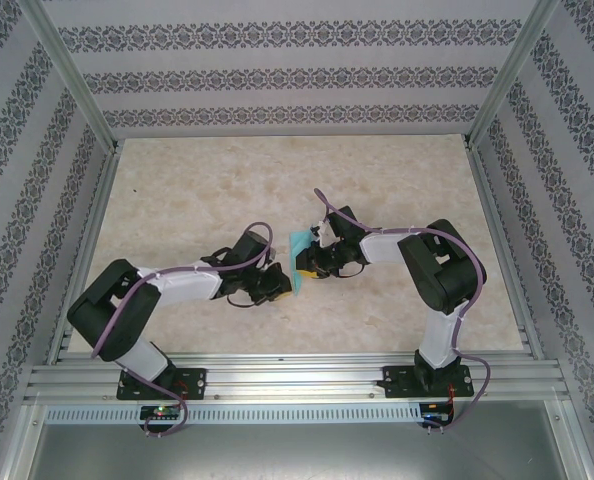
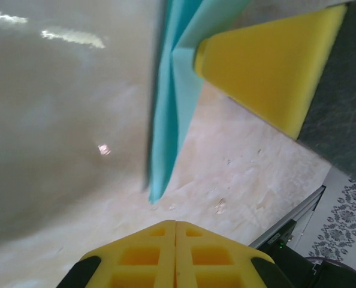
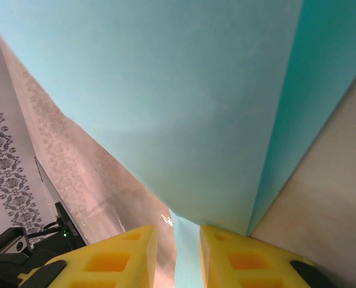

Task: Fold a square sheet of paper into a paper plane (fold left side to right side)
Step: Fold the wing for the fifth time at the center of the table.

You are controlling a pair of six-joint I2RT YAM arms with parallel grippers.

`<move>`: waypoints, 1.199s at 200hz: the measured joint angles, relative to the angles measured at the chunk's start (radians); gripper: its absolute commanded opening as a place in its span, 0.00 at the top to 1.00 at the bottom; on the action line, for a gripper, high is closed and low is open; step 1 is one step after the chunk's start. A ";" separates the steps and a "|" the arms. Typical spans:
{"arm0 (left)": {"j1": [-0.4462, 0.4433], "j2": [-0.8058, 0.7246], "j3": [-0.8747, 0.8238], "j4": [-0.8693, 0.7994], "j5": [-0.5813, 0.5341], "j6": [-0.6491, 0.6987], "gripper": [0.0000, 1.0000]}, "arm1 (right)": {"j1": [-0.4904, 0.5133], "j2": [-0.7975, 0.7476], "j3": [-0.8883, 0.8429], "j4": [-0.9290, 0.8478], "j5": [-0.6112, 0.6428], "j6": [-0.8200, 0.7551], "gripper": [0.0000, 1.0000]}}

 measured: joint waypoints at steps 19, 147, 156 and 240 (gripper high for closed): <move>0.000 0.047 0.024 0.043 0.009 -0.008 0.92 | 0.000 0.000 0.000 0.000 0.000 0.000 0.73; -0.001 0.182 0.120 0.016 -0.026 0.005 0.93 | 0.000 0.000 0.000 0.000 0.000 0.003 0.73; -0.001 0.185 0.133 -0.012 -0.033 0.012 0.95 | 0.000 0.000 0.000 0.000 0.000 0.003 0.73; -0.007 0.233 0.261 -0.230 -0.066 0.083 1.00 | 0.000 -0.007 0.019 -0.040 0.038 0.035 0.76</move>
